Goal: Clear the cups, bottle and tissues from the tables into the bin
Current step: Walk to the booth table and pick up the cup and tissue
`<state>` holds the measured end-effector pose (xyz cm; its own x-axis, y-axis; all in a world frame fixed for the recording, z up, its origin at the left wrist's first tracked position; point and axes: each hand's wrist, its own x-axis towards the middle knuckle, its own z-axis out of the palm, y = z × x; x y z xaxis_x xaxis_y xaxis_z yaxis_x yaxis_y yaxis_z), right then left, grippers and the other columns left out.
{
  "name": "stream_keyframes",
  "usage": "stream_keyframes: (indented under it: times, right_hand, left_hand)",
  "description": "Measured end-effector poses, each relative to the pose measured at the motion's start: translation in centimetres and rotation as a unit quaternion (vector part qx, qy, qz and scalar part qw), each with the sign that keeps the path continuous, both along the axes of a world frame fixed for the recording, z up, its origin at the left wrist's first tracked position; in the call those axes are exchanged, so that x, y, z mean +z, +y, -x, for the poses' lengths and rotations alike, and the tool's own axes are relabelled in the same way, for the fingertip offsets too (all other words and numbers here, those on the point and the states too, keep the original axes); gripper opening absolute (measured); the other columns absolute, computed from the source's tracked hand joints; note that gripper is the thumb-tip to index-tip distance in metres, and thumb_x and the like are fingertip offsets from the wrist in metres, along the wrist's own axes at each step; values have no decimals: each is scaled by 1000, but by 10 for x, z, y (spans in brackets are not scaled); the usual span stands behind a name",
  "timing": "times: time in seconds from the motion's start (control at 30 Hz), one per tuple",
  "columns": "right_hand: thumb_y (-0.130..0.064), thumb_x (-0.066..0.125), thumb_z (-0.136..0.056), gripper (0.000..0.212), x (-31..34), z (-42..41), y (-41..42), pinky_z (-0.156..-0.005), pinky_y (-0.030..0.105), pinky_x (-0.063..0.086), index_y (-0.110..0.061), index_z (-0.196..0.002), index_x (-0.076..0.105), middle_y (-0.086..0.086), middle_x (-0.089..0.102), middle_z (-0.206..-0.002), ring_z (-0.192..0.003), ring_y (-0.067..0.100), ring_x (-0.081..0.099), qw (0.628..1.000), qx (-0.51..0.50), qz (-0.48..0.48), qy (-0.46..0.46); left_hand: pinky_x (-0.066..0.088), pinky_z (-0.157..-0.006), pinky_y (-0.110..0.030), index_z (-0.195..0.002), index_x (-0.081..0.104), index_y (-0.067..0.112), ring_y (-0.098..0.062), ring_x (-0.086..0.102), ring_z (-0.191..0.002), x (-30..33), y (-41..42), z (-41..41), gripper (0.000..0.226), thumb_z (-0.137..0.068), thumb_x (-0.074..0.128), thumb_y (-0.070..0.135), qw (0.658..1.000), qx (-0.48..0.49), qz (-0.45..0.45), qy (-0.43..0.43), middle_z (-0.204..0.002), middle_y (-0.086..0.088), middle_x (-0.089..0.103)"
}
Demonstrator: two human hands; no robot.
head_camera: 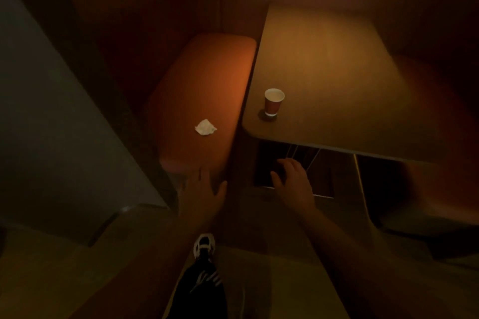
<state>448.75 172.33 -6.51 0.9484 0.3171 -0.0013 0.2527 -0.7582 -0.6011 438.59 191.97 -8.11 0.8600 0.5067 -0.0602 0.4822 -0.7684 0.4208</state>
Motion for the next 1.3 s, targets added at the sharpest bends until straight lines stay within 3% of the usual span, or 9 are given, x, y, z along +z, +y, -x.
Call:
stream_keyframes:
  times: [0.23,0.33,0.5,0.63,0.77,0.9,1.0,1.23,1.3]
  right_hand:
    - [-30,57,-91,42,-25,-115,77,-97,36,41,-15,-129,50,6,48,-135,-122,22,46,997,-71,-5,-17]
    - [-30,58,-90,48,-28,-158,109,-102,39,41,-18,-134,45,7,44,-140,-126,22,44,995,-100,7,2]
    - [-35,69,-81,71,-30,-214,137,-101,32,29,-20,-141,34,8,33,-148,-134,23,34,983,-179,16,-40]
    - [-48,75,-72,98,-34,-259,144,-109,48,28,-20,-148,19,10,17,-156,-140,28,22,973,-230,13,-2]
    - [-55,77,-65,114,-50,-292,150,-111,53,25,-26,-150,7,8,11,-158,-142,30,17,970,-241,15,37]
    - [-48,78,-68,105,-68,-303,154,-108,47,32,-25,-149,14,5,23,-153,-138,26,28,966,-254,-11,37]
    - [-33,78,-73,90,-77,-302,154,-98,32,36,-22,-145,25,4,34,-145,-129,21,40,965,-260,-41,19]
    - [-26,80,-70,86,-75,-310,160,-90,26,36,-23,-140,29,2,41,-138,-119,12,42,965,-239,-94,52]
    - [-28,80,-70,86,-72,-315,172,-86,17,36,-25,-139,30,0,42,-137,-113,4,39,968,-220,-103,57]
  left_hand:
    - [14,-111,-48,-150,11,18,-29,19,-140,-11,81,-138,74,-93,38,55,998,-53,37,12,-156,-9,17]
    - [14,-111,-45,-150,12,18,-27,17,-141,-14,114,-194,73,-93,41,53,997,-74,16,7,-156,-8,17]
    - [15,-113,-50,-149,16,18,-27,17,-141,-23,156,-267,70,-92,44,49,994,-109,28,12,-155,-8,19]
    - [15,-111,-51,-148,18,18,-26,18,-141,-37,166,-300,70,-91,47,47,991,-121,51,24,-154,-8,22]
    - [16,-110,-50,-147,22,17,-27,22,-139,-54,176,-317,70,-91,50,46,991,-122,44,37,-153,-8,26]
    - [16,-110,-47,-148,21,15,-29,21,-139,-68,184,-328,72,-91,49,47,991,-116,44,52,-153,-11,25]
    - [16,-110,-47,-147,21,14,-29,21,-139,-77,187,-334,73,-90,51,48,991,-112,53,58,-153,-12,25]
    - [21,-108,-49,-146,25,12,-30,26,-136,-88,199,-339,77,-85,58,46,993,-88,65,50,-150,-14,30]
    - [21,-108,-50,-145,26,13,-31,27,-136,-91,207,-340,77,-84,59,47,995,-63,64,50,-150,-14,30]
